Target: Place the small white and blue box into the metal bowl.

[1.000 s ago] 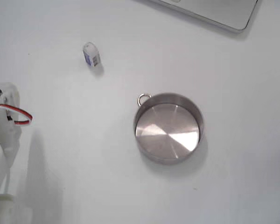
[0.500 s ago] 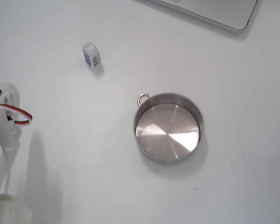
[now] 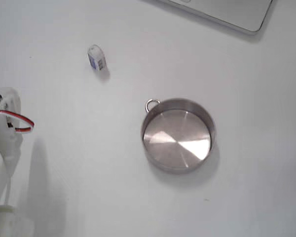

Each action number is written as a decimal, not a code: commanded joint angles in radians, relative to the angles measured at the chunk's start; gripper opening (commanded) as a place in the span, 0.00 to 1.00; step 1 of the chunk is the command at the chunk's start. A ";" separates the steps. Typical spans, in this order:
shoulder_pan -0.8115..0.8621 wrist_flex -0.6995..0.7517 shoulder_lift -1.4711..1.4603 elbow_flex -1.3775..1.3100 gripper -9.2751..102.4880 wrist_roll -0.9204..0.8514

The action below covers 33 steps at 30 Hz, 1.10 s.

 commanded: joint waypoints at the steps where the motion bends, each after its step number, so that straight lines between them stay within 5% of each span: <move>1: -0.003 0.005 0.015 0.063 0.05 -0.009; 16: 0.044 -0.055 0.015 0.063 0.05 0.031; 27: 0.313 -0.259 0.014 0.063 0.05 1.157; 33: 0.377 -0.270 -0.015 0.063 0.05 1.339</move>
